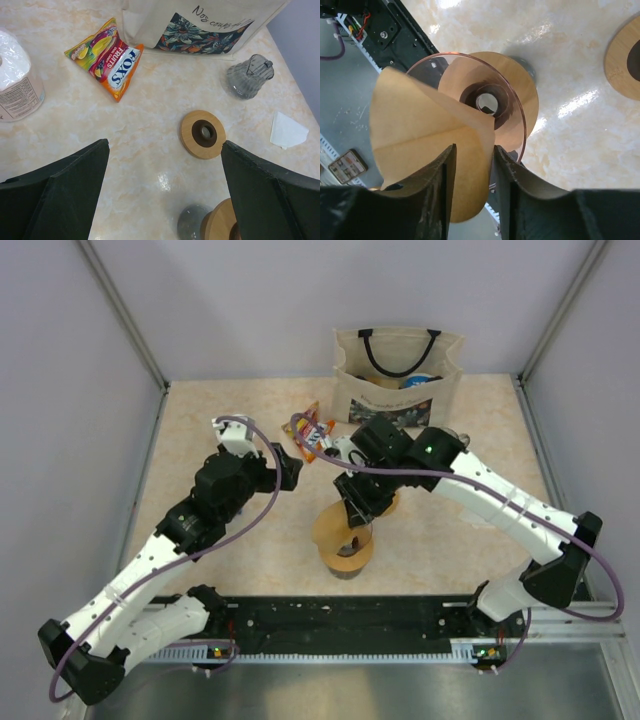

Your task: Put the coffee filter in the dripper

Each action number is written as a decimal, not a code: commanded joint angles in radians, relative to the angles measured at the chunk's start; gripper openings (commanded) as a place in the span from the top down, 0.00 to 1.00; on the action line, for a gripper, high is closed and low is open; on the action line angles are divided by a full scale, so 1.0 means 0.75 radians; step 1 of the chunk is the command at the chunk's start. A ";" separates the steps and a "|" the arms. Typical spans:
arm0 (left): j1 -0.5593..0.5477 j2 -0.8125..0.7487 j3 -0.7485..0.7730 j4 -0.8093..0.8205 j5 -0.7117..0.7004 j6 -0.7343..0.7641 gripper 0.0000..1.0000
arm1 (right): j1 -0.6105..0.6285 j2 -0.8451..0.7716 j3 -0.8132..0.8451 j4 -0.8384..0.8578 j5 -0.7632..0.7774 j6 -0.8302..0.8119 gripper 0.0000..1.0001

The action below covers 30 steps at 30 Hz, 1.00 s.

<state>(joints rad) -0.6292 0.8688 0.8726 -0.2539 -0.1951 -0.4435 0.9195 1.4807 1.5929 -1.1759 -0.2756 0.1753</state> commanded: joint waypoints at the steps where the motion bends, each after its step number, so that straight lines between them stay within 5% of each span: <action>1: 0.009 -0.005 0.017 0.034 0.000 -0.006 0.01 | 0.015 -0.013 0.116 -0.011 0.032 -0.019 0.62; 11: 0.009 0.003 0.023 0.034 0.129 0.027 0.01 | 0.015 -0.121 0.146 -0.030 0.232 0.012 0.45; 19: 0.007 0.032 0.029 0.026 0.125 0.025 0.01 | 0.015 -0.174 0.147 0.077 0.096 0.026 0.63; 30: 0.009 0.032 0.021 0.013 0.088 0.039 0.01 | 0.111 -0.054 0.028 0.185 0.103 -0.027 0.64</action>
<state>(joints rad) -0.6273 0.8951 0.8726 -0.2630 -0.1165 -0.4313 0.9627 1.3979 1.6314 -1.0912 -0.2085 0.1818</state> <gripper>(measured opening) 0.987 0.365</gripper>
